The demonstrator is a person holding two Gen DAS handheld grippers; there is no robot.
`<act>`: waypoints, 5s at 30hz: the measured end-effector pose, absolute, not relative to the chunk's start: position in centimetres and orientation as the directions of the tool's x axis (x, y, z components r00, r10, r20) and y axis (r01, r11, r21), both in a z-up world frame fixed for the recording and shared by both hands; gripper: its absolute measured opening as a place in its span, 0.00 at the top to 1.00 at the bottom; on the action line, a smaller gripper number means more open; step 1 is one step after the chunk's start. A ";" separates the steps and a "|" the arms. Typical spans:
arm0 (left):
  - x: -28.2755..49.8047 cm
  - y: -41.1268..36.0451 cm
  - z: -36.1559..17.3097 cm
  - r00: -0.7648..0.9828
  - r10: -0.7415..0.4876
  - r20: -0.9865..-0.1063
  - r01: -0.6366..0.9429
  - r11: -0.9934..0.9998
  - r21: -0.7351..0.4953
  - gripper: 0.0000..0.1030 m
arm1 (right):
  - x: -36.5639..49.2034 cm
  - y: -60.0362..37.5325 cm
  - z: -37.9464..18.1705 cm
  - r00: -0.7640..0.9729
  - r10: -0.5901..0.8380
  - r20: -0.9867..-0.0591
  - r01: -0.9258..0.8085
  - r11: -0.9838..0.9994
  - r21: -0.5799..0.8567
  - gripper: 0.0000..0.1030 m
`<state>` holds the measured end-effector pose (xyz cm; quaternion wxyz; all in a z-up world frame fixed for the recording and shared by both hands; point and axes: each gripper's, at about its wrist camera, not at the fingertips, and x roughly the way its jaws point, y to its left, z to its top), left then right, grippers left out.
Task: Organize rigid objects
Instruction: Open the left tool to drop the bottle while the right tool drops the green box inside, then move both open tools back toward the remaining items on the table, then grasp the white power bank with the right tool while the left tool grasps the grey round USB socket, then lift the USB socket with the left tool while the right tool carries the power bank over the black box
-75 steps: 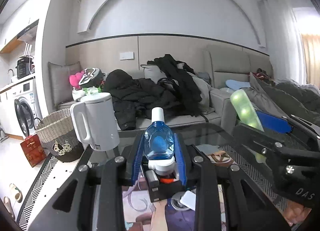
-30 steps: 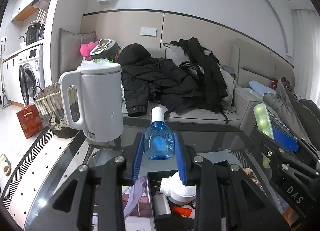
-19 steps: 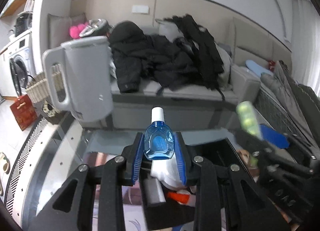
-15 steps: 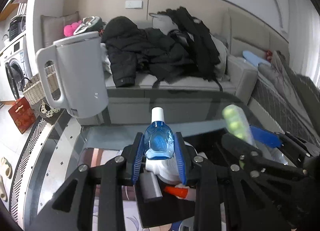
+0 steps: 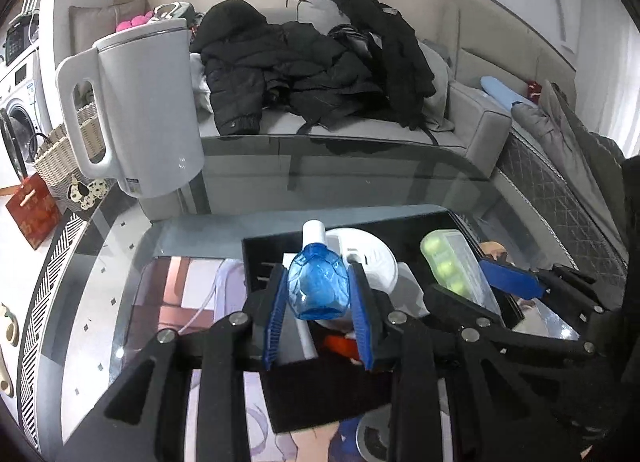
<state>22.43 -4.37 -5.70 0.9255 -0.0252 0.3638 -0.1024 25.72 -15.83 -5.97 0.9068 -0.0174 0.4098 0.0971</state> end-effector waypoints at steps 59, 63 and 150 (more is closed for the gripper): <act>13.3 -3.6 -6.0 0.519 -0.270 -0.811 0.307 0.944 -0.118 0.45 | 14.7 -17.6 -2.6 0.569 0.263 -0.779 -0.385 0.923 0.030 0.38; 13.3 -4.4 -7.0 0.486 -0.247 -0.838 0.321 0.943 -0.091 0.45 | 14.7 -17.3 -4.4 0.511 0.267 -0.817 -0.408 0.912 0.043 0.38; 10.9 -3.0 -1.9 0.702 -0.296 -0.648 0.341 0.938 -0.059 0.45 | 10.7 -14.8 0.0 0.678 0.328 -0.658 -0.420 0.907 0.019 0.62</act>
